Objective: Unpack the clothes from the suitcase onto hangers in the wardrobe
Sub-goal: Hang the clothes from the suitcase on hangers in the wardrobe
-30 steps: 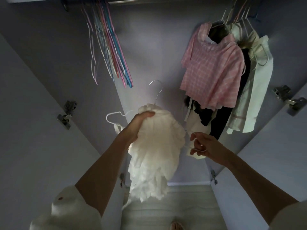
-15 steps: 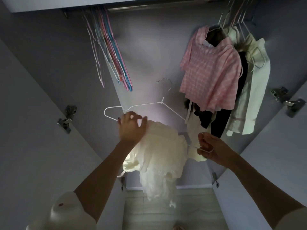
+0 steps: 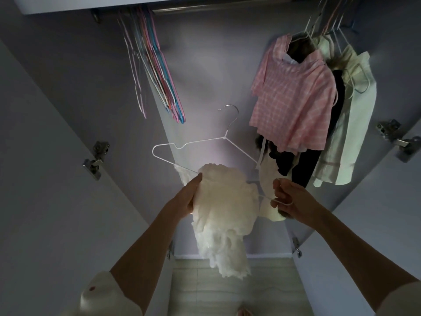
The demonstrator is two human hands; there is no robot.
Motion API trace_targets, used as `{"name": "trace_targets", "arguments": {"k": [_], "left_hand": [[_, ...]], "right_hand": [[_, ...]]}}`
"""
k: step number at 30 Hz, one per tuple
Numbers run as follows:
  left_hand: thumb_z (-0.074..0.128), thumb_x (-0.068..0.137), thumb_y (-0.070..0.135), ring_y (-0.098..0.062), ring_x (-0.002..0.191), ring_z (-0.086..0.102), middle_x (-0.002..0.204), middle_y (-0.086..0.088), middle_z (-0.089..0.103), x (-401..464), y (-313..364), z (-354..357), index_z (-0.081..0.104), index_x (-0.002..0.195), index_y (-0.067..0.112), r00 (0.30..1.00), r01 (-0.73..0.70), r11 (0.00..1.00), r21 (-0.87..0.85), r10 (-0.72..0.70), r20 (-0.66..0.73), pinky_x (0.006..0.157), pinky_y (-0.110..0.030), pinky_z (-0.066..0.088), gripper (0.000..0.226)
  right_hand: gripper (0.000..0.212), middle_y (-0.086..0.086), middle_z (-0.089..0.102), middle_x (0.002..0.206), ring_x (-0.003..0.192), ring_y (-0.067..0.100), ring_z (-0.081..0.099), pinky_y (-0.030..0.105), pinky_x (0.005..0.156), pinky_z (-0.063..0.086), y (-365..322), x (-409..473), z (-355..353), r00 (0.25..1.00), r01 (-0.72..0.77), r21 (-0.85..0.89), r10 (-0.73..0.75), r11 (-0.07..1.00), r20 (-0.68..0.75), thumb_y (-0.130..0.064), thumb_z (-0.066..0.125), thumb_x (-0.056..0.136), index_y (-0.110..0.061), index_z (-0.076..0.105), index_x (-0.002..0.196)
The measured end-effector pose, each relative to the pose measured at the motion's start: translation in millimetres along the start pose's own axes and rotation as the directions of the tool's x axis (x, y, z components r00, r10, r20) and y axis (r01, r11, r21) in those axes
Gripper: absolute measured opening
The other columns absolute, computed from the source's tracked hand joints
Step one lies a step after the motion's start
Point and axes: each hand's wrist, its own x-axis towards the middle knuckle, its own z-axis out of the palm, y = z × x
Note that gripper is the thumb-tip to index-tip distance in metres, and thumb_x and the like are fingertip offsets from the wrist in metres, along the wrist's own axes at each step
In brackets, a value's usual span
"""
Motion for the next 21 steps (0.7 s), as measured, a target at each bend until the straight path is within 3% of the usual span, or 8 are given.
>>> {"name": "trace_targets", "arguments": {"k": [2,4,6,8,11,15,19,21], "left_hand": [[0.053,0.083,0.062,-0.019,0.108,0.062,0.114,-0.004,0.068,3.5,1.6,1.8,0.064,0.114,0.021,0.999,0.006,0.996,0.084,-0.009,0.039,0.101,-0.035,0.043,0.053],[0.055,0.081,0.06,-0.018,0.104,0.063,0.112,-0.004,0.069,3.4,5.1,1.3,0.065,0.111,0.02,0.999,-0.028,0.996,0.088,0.026,0.02,0.1,-0.034,0.044,0.051],[0.04,0.096,0.045,-0.017,0.095,0.063,0.096,-0.004,0.072,-3.0,8.9,3.4,0.065,0.103,0.014,0.999,-0.039,0.998,-0.044,0.04,0.024,0.092,-0.03,0.046,0.04],[0.031,0.101,0.039,-0.021,0.088,0.061,0.081,-0.008,0.069,0.0,6.1,2.7,0.065,0.091,0.009,1.0,0.009,0.988,-0.154,-0.011,-0.011,0.086,-0.034,0.045,0.046],[0.043,0.098,0.035,-0.017,0.066,0.064,0.059,-0.004,0.066,1.4,0.1,2.4,0.065,0.072,0.012,0.999,0.041,0.996,-0.082,-0.043,-0.028,0.069,-0.032,0.047,0.042],[0.046,0.094,0.043,-0.016,0.063,0.065,0.061,-0.001,0.069,-8.0,0.7,13.7,0.066,0.072,0.014,0.996,0.054,0.997,0.047,-0.057,0.074,0.064,-0.031,0.047,0.041],[0.042,0.094,0.033,-0.012,0.05,0.063,0.057,0.0,0.065,-10.0,12.8,10.9,0.065,0.071,0.014,0.996,-0.028,1.0,0.011,0.026,0.088,0.06,-0.027,0.046,0.038],[0.041,0.09,0.028,-0.01,0.04,0.053,0.045,0.002,0.057,-9.8,20.1,3.7,0.063,0.061,0.014,0.997,-0.067,0.997,-0.036,0.068,0.029,0.048,-0.022,0.041,0.039]], "right_hand": [[0.034,-0.004,0.04,0.048,0.045,0.013,0.053,0.016,0.038,0.042,-2.6,-1.1,-1.8,1.0,0.005,-0.055,-0.006,0.998,-0.025,-0.021,0.03,0.101,-0.013,0.05,0.075],[0.033,-0.004,0.039,0.05,0.046,0.013,0.049,0.016,0.038,0.042,-2.6,-2.1,-3.3,0.999,0.016,-0.062,-0.017,0.998,-0.029,-0.022,0.031,0.101,-0.012,0.05,0.076],[0.032,-0.005,0.038,0.046,0.043,0.01,0.046,0.018,0.039,0.043,0.7,-3.2,-5.8,1.0,0.019,-0.017,-0.02,1.0,-0.022,-0.021,0.03,0.101,-0.011,0.05,0.078],[0.032,-0.006,0.037,0.043,0.039,0.008,0.043,0.019,0.044,0.047,3.1,-5.0,-7.1,1.0,0.024,0.026,-0.024,0.999,-0.006,-0.019,0.029,0.101,-0.009,0.05,0.079],[0.033,-0.006,0.037,0.043,0.036,0.006,0.042,0.018,0.045,0.048,-0.2,-9.0,-5.4,0.999,0.035,0.023,-0.036,0.999,0.03,-0.018,0.028,0.101,-0.008,0.05,0.08],[0.034,-0.006,0.043,0.046,0.04,0.011,0.052,0.017,0.038,0.043,-7.1,-12.1,-1.3,0.998,0.059,-0.013,-0.059,0.998,-0.03,-0.021,0.03,0.101,-0.01,0.052,0.077],[0.032,0.007,0.042,0.062,0.042,0.012,0.056,0.018,0.04,0.044,-3.8,-8.6,-2.5,0.99,0.099,-0.118,-0.11,0.988,-0.09,-0.02,0.033,0.1,-0.01,0.053,0.077],[0.031,0.009,0.04,0.068,0.042,0.011,0.056,0.02,0.046,0.047,-2.2,-5.0,-3.2,0.985,0.129,-0.165,-0.146,0.978,-0.096,-0.018,0.033,0.1,-0.01,0.053,0.077]]}}
